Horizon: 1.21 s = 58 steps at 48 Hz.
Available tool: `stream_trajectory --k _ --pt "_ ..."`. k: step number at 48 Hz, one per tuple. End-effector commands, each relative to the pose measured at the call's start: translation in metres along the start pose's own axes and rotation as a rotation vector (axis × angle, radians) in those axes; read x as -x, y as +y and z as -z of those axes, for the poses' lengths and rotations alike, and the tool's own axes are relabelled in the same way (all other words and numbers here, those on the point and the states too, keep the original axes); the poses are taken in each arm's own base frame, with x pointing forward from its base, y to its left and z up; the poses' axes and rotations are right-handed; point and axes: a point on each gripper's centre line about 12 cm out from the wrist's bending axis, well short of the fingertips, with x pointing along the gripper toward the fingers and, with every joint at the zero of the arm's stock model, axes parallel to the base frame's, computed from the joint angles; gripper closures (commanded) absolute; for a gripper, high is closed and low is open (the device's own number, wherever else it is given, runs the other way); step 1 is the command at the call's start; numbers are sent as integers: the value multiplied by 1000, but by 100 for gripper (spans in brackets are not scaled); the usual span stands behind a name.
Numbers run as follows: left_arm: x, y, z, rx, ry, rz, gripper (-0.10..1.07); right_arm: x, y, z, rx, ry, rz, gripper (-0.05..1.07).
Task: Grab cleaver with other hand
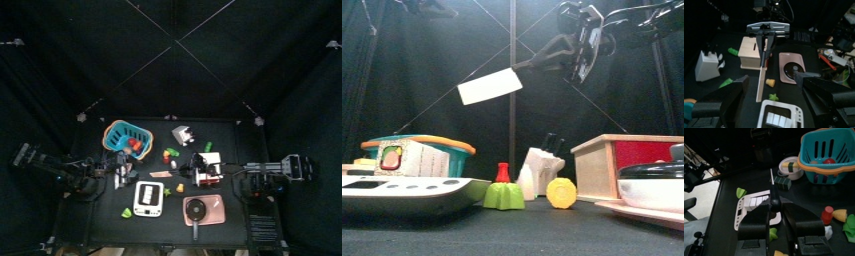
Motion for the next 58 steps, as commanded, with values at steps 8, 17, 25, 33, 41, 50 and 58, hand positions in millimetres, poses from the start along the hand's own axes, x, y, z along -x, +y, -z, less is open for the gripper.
stream_trajectory --k 8,17,25,33,41,50,58 --pt "-11 12 33 -23 -168 90 -5 3 8 -20 21 -63 -30 51" --pt "-15 29 63 29 -195 82 -5 3 10 -23 25 -81 -44 51" --pt "-16 31 80 33 -198 99 -5 4 13 -25 36 -105 -71 51" --pt "-17 28 91 16 -200 124 -5 5 15 -28 42 -125 -89 51" --pt "-24 28 100 -30 -178 126 -5 4 16 -29 42 -131 -94 51" --pt "-32 29 103 -11 -176 121 -5 5 18 -31 44 -148 -108 51" --pt "-31 30 107 12 -196 114 -5 5 19 -32 50 -161 -122 51"
